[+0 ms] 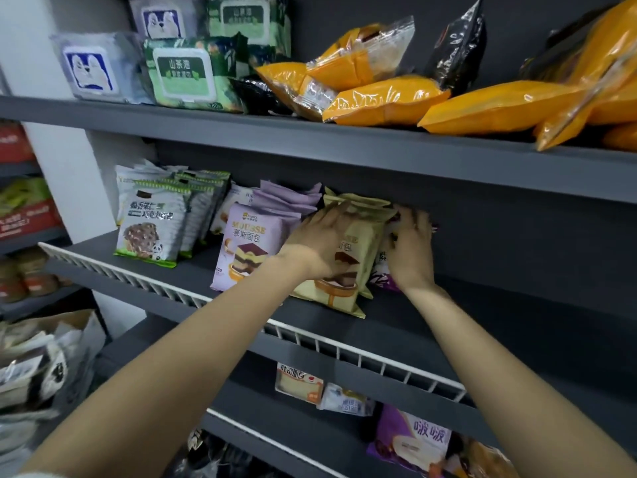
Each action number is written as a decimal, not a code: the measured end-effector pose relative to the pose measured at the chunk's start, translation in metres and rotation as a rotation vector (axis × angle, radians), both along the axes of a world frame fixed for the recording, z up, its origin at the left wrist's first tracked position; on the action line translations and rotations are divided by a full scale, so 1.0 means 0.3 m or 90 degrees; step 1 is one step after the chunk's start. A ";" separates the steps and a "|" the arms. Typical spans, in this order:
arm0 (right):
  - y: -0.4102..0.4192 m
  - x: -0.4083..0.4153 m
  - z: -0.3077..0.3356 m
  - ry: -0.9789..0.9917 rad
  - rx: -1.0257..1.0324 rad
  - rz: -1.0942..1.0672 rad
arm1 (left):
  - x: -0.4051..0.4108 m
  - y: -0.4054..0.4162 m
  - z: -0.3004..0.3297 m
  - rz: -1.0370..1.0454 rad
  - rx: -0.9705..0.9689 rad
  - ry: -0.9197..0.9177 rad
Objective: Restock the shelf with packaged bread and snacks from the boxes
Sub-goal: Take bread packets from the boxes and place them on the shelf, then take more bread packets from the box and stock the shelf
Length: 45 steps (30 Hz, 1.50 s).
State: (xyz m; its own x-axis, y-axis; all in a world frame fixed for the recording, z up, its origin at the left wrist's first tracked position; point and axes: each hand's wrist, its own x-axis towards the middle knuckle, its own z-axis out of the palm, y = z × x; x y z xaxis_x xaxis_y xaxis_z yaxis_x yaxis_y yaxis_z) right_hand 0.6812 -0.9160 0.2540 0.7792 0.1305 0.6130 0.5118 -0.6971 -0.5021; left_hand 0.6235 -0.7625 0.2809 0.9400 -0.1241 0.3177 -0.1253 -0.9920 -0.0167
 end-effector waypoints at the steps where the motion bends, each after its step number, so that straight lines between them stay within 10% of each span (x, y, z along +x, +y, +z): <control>1: 0.028 -0.037 0.034 -0.028 0.016 0.022 | -0.013 0.016 0.014 0.003 -0.022 -0.029; 7: 0.273 -0.213 0.118 -0.030 -0.026 0.155 | -0.166 0.216 0.042 0.057 -0.109 -0.217; 26: 1.912 -1.219 -0.424 0.193 -0.305 0.626 | -1.443 1.664 -0.511 0.593 -0.323 -0.154; 45: 2.988 -1.771 -1.468 0.515 -0.810 0.783 | -2.099 2.442 -1.519 1.036 -0.312 0.348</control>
State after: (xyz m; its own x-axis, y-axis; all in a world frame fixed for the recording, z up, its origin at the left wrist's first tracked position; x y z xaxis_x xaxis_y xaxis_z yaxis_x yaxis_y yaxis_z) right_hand 0.1499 -0.0196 -0.1863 -0.0646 0.7456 -0.6632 0.8698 -0.2837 -0.4037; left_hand -0.0061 -0.0298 -0.1748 0.0083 0.9465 -0.3226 0.9999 -0.0110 -0.0066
